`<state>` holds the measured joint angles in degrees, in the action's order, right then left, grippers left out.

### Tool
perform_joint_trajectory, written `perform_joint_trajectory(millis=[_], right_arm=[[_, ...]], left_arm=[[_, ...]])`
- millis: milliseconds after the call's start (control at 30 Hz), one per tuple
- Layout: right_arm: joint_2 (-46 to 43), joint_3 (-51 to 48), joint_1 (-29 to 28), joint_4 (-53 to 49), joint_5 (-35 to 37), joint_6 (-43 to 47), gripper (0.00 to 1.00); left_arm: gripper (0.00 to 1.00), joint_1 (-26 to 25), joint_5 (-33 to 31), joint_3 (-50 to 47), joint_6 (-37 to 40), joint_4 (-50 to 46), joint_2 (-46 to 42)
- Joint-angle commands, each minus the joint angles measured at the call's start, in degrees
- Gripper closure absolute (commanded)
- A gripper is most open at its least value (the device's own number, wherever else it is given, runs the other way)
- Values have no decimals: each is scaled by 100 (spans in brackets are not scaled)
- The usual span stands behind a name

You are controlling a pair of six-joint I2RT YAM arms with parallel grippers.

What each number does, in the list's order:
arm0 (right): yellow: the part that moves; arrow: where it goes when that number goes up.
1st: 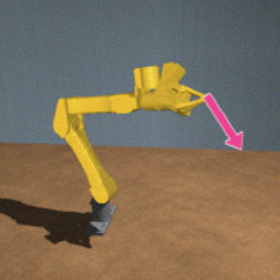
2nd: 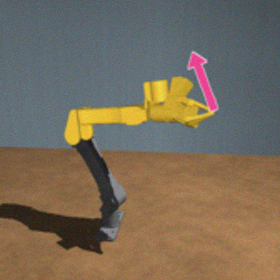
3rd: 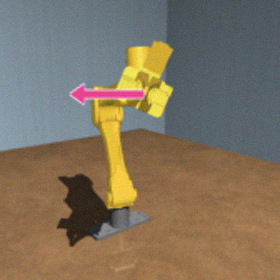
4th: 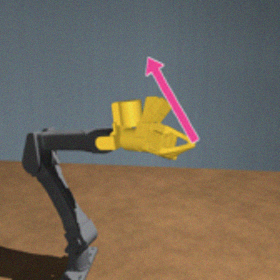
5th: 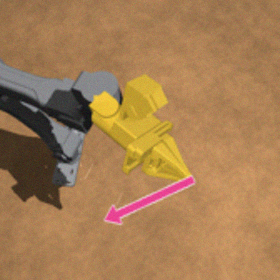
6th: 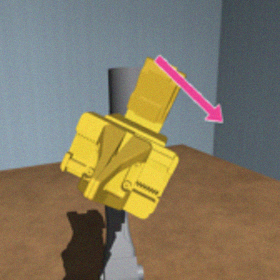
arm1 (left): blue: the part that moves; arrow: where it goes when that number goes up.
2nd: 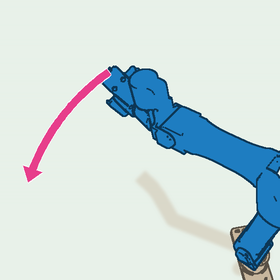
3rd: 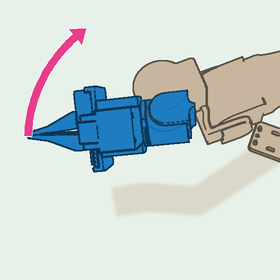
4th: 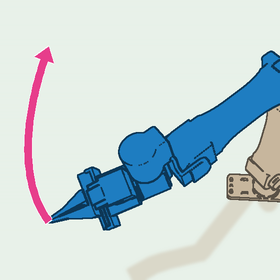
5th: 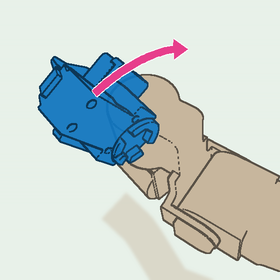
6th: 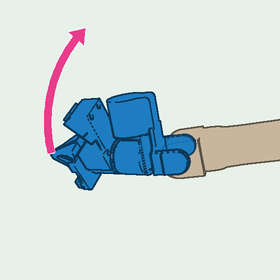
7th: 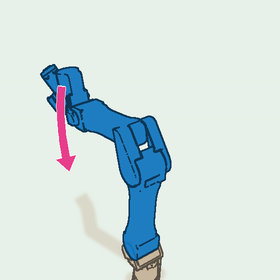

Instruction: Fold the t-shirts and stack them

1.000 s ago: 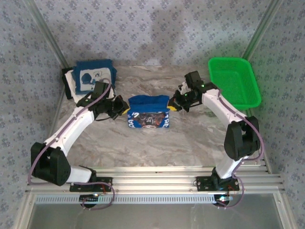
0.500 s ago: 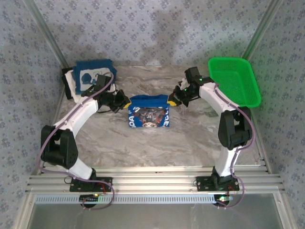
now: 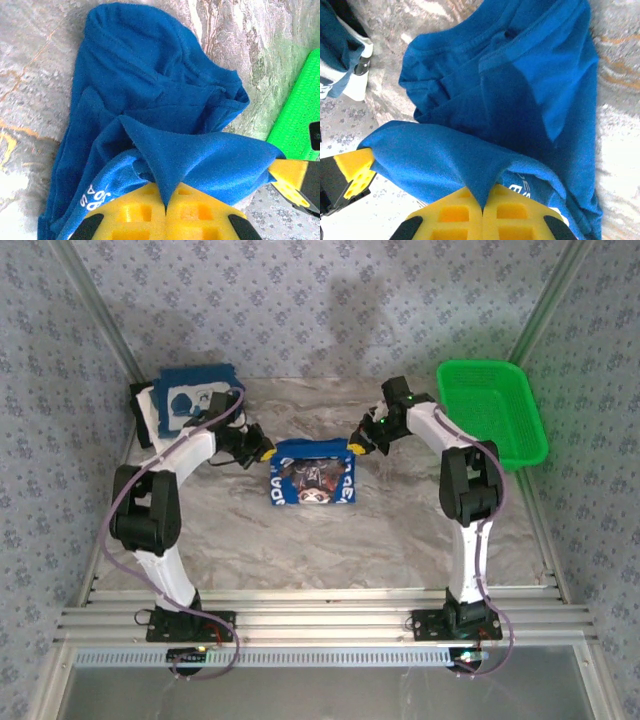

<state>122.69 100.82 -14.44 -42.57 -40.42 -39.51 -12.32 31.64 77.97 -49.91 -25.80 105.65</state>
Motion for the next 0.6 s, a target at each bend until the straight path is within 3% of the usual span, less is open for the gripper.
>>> perform_joint_trajectory(millis=[0,200,300,333,433,467,533,567], right_arm=[[275,325,239,-286,166,85,100],[672,648,328,-306,167,43,97],[905,883,362,-278,113,-35,87],[979,953,388,-194,70,-85,80],[1118,1221,474,145,-1,-352,61],[1117,1306,500,220,6,-434,57],[1057,1572,583,226,56,-448,56],[994,1698,605,171,99,-392,55]], left_arm=[[100,210,-62,315,174,68,235],[100,307,61,526,177,166,674],[100,374,112,597,166,237,860],[92,394,135,651,148,242,948],[50,453,234,810,-17,453,1068],[42,458,253,872,-98,559,1048],[21,458,240,1221,-111,530,995],[16,466,194,1449,-47,296,985]])
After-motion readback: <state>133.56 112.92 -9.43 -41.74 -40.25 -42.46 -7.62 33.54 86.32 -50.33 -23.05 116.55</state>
